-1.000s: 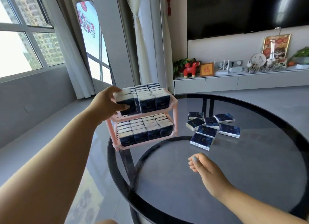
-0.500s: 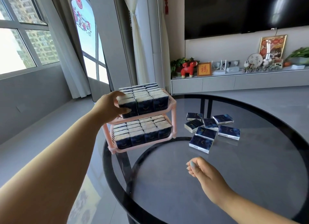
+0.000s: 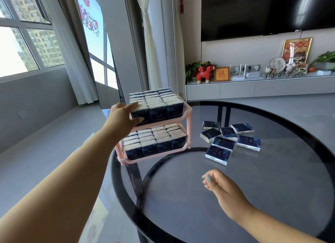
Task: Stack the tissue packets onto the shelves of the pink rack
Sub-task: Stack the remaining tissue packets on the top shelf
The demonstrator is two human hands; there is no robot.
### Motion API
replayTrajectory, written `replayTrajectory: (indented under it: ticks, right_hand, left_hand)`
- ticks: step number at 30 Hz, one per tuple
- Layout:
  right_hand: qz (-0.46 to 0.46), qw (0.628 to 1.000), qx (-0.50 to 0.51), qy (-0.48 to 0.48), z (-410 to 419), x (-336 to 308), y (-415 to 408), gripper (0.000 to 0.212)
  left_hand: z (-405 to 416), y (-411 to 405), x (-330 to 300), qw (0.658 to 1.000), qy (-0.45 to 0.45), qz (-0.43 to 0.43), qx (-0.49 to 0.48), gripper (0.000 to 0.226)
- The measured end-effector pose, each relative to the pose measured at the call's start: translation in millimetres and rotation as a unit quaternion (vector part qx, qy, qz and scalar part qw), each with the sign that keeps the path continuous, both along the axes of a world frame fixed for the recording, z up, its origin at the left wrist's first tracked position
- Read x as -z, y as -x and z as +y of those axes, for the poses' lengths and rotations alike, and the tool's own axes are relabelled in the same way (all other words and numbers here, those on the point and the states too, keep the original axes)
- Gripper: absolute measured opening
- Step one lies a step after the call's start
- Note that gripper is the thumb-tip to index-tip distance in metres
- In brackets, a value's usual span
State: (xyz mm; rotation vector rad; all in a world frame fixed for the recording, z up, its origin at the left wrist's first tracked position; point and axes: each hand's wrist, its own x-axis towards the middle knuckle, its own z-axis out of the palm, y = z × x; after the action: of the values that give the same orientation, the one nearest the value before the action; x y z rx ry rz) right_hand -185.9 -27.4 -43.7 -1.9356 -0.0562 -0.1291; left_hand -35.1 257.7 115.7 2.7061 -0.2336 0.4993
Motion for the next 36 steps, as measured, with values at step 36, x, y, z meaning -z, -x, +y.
replayTrajectory:
  ticks: [36]
  right_hand:
    - [0.022,0.998,-0.019,-0.062,-3.1,-6.5,-0.4,0.05]
  left_hand:
    - [-118.5,86.8,54.4,0.989,0.108,-0.069,0.075,0.022]
